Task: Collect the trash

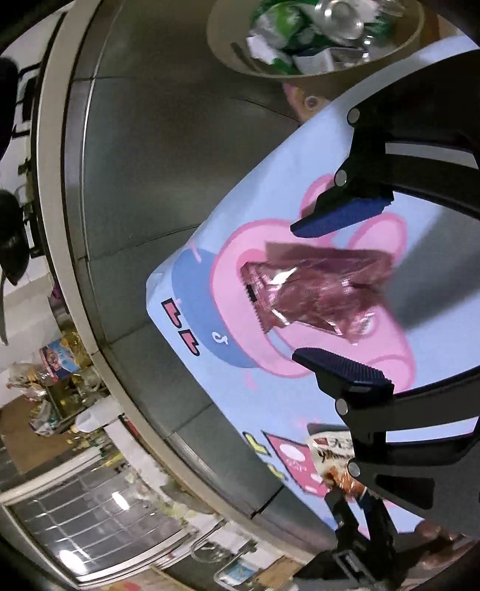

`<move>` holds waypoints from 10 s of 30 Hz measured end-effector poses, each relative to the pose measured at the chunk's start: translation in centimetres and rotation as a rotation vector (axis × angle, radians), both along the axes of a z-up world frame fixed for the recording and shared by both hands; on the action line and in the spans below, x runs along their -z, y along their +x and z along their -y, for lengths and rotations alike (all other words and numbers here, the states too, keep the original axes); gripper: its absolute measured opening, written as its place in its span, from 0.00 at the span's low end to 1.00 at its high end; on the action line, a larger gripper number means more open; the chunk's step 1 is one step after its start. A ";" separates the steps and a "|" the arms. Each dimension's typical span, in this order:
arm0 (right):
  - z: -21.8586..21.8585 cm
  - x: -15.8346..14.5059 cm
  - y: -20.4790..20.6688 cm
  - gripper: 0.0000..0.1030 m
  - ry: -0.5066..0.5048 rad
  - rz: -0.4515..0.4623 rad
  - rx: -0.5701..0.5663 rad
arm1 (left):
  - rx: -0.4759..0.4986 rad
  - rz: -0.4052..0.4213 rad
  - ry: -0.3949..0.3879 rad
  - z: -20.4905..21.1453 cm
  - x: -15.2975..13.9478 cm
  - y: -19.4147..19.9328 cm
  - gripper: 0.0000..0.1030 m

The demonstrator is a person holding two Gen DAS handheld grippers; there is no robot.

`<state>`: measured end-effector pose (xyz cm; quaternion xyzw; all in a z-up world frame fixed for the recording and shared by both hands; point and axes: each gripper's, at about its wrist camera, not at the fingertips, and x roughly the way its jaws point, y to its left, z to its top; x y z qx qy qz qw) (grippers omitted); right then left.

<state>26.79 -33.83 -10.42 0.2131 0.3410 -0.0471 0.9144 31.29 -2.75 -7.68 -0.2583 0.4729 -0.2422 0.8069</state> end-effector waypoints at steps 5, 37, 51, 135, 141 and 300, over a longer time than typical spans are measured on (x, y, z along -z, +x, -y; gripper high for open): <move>-2.0 0.6 1.3 0.25 -0.075 -0.027 -0.030 | 0.018 0.004 0.037 0.6 0.4 -0.5 0.12; -10.6 4.3 -23.1 0.07 0.293 -0.077 -0.347 | 0.206 0.025 0.110 -0.7 -0.9 -22.5 0.07; -8.6 3.2 -26.2 0.07 0.307 -0.014 -0.286 | 0.275 0.104 0.171 2.2 -3.5 -25.0 0.07; -3.8 -8.0 -39.4 0.82 0.121 0.274 0.151 | 0.142 0.703 0.468 10.4 -16.0 -31.2 0.96; -5.2 -9.1 -39.8 0.88 0.076 0.299 0.155 | 0.128 0.720 0.461 9.5 -16.5 -32.0 0.96; -8.2 -9.0 -40.4 0.94 -0.020 0.396 0.274 | 0.100 0.763 0.593 9.0 -15.2 -33.5 0.96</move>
